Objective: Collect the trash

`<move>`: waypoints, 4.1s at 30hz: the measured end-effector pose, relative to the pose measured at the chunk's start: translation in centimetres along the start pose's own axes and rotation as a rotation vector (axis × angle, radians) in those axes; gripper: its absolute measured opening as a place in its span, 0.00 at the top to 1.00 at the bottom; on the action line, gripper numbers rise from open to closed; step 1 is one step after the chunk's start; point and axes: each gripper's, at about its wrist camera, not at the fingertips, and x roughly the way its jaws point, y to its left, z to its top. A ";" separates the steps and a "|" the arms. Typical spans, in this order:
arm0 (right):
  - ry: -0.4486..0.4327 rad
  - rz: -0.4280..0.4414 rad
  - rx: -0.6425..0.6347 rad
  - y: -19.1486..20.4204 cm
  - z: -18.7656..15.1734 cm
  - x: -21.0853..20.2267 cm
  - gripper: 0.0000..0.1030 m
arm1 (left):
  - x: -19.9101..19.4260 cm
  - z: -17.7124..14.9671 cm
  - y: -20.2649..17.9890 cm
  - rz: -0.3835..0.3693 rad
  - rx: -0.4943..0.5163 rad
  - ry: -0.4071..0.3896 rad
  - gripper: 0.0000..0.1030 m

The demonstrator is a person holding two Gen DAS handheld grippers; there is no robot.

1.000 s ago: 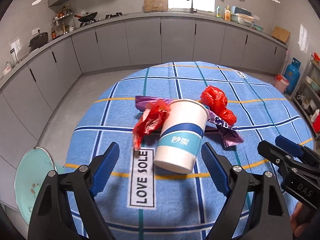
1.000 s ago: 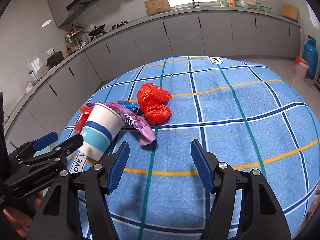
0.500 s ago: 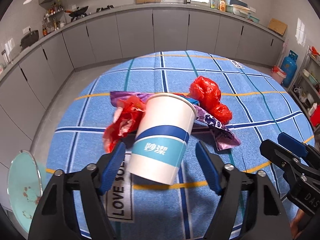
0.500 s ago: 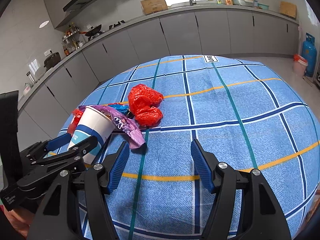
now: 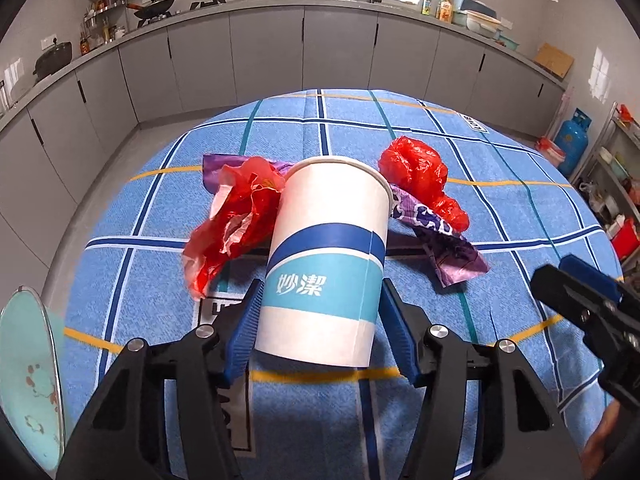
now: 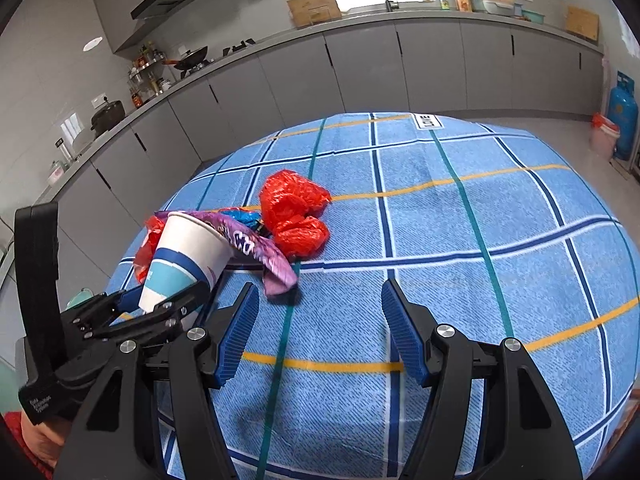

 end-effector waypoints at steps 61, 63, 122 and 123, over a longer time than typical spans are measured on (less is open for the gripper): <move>0.023 0.156 -0.273 13.1 -0.7 -1.5 0.95 | -13.8 -6.3 9.5 0.065 -0.105 -0.155 0.45; 0.009 0.156 -0.283 13.6 -0.7 -2.2 0.95 | -14.3 -6.3 9.5 0.063 -0.103 -0.163 0.45; 0.097 0.526 -0.393 35.1 -5.4 -1.5 0.95 | -20.7 -12.7 26.2 0.405 -0.405 -0.176 0.45; 0.106 0.529 -0.388 35.4 -5.5 -1.2 0.95 | -20.5 -12.7 26.4 0.405 -0.407 -0.172 0.45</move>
